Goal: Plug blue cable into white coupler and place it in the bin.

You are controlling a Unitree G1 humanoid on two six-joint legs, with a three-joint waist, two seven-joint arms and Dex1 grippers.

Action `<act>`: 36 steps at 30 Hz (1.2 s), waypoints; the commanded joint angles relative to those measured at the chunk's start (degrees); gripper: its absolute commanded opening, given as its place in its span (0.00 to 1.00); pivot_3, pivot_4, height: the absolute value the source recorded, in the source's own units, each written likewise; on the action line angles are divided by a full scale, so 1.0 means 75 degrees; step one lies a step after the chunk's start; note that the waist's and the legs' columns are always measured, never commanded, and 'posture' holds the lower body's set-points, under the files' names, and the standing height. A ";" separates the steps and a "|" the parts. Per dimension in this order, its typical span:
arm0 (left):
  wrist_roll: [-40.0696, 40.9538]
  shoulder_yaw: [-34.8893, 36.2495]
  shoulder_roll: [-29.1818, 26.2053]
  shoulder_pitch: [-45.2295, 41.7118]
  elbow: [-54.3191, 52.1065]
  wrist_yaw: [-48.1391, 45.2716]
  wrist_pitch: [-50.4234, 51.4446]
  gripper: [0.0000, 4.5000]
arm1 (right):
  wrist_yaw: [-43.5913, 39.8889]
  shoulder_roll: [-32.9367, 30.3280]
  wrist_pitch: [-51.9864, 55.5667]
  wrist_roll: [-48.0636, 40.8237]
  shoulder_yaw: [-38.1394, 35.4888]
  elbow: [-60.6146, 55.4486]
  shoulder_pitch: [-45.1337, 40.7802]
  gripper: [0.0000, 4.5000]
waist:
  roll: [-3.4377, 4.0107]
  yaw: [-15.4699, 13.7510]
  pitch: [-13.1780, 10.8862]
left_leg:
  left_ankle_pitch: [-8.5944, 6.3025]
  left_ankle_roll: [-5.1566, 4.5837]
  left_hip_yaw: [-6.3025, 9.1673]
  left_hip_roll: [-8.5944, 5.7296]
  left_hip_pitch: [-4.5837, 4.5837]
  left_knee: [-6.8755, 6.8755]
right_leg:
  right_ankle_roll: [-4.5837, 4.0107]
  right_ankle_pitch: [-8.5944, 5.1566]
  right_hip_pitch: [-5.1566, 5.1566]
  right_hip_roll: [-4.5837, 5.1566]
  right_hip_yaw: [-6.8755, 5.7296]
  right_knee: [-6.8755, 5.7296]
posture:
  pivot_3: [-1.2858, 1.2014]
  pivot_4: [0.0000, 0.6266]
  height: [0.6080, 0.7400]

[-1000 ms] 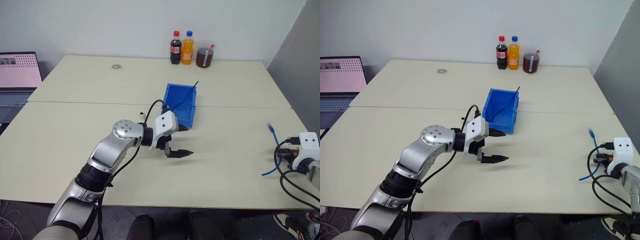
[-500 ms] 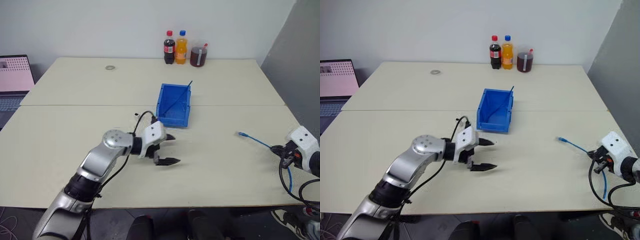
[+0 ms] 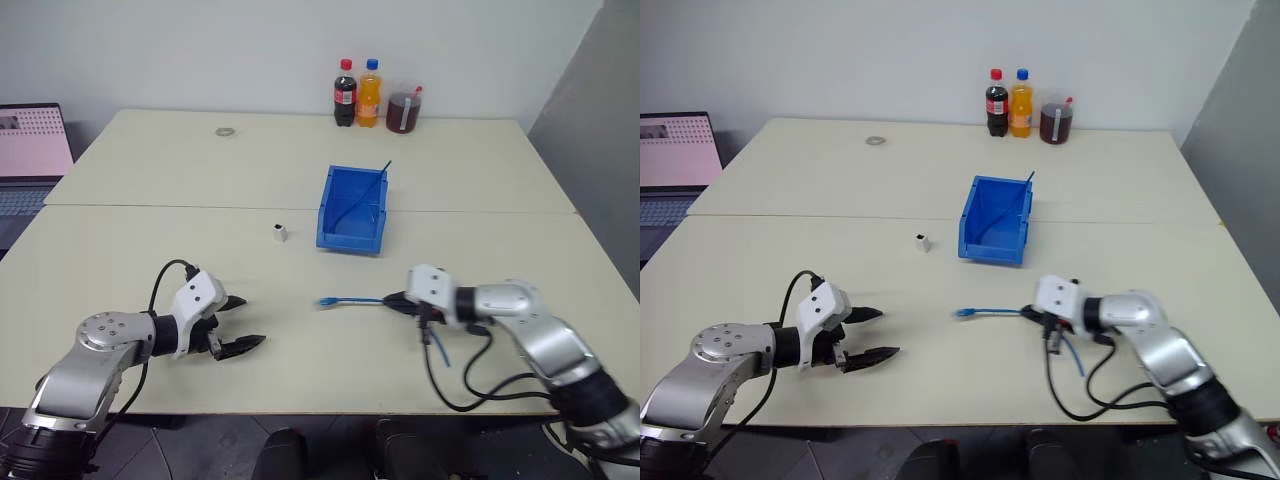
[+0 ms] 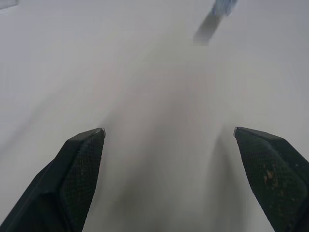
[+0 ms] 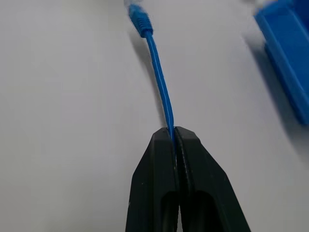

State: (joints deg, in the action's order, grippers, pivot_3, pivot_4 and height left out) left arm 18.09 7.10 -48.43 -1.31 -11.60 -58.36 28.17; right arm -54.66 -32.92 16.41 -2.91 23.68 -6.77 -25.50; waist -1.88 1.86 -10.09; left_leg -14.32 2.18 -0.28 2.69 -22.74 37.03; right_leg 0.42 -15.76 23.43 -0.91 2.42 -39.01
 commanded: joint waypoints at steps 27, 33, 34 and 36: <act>-0.0190 -0.1167 0.0471 -0.1606 0.0503 0.0100 0.0234 1.00 | -0.0627 -0.0495 0.1787 -0.0249 -0.0551 -0.1829 -0.0112 0.99 | -0.0005 -0.0025 0.0002 | 0.0000 0.0000 -0.0001 -0.0012 -0.0012 0.0003 | -0.0032 0.0017 0.0006 -0.0002 -0.0016 -0.0005 | 0.52 0.24 1.00; -0.0688 -0.1876 0.0710 -0.1945 0.0925 0.0176 0.0010 1.00 | -0.0241 -0.0492 0.2436 -0.0413 -0.0741 -0.2641 0.0159 0.99 | -0.0005 -0.0006 0.0003 | 0.0000 0.0000 0.0005 -0.0014 -0.0007 0.0004 | -0.0008 0.0003 0.0007 -0.0006 -0.0014 -0.0011 | 0.52 0.24 1.00; -0.0769 -0.1962 0.0715 -0.1960 0.0969 0.0172 -0.0025 1.00 | -0.0187 -0.0501 0.2516 -0.0441 -0.0750 -0.2752 0.0203 0.99 | -0.0005 -0.0017 0.0003 | 0.0000 0.0000 0.0005 -0.0013 -0.0007 0.0004 | -0.0008 0.0003 0.0007 -0.0007 -0.0017 -0.0011 | 0.52 0.24 1.00; -0.0902 -0.2083 0.0742 -0.1952 0.1077 0.0205 -0.0084 1.00 | -0.0072 -0.0490 0.2682 -0.0512 -0.0780 -0.2957 0.0296 0.99 | -0.0005 -0.0023 0.0004 | 0.0000 0.0000 0.0005 -0.0013 -0.0007 0.0005 | -0.0008 0.0003 0.0006 -0.0006 -0.0017 -0.0011 | 0.52 0.24 1.00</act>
State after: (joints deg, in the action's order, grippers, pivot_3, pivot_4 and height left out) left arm 12.91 -7.22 -42.99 -15.73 -4.46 -57.26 28.10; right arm -56.30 -36.36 35.40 -5.80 19.25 -25.54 -23.57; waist -1.91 1.68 -10.06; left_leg -14.32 2.18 -0.25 2.59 -22.79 37.07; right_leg 0.36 -15.74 23.46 -0.96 2.30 -39.10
